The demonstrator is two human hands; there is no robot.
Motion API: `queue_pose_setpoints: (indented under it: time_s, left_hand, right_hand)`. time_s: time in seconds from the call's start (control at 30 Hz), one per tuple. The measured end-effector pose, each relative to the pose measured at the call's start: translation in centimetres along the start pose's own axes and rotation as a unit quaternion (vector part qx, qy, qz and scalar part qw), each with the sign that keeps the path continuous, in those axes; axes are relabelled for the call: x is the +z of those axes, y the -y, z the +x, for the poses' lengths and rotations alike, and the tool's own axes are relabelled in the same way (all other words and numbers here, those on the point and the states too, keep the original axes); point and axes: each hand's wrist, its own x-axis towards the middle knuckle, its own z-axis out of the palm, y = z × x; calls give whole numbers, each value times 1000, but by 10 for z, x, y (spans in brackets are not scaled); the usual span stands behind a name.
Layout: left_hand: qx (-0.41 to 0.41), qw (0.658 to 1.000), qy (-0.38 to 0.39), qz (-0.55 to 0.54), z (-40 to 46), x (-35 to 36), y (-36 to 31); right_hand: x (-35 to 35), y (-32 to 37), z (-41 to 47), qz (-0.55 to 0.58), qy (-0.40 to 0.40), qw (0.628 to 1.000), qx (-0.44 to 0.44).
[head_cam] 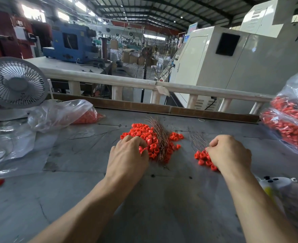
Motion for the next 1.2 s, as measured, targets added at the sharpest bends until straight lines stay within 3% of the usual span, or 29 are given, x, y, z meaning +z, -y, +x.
queue_pose_setpoints:
  time_s: [0.1,0.17,0.27,0.4,0.83,1.2]
  left_hand:
    - [-2,1000,8,25,1,0,3]
    - [-3,1000,11,29,1,0,4]
    - [-9,999,16,42,2,-1,6]
    - [-20,997,10,74,4,-2,10]
    - [5,996,28,80,6,5,14]
    - [4,998,-3,59,7,3,15]
  right_hand:
    - [1,6,-4,56,-47,993,-88]
    - [8,16,-11,165,-35,973,-159]
    - [28,35,-22,168,19,954,-248]
    - [47,46,-28,81,90,959,-258]
    - [39,47,-32,157,29,945,-287]
    - [36,54,-37,156,11,919,-362]
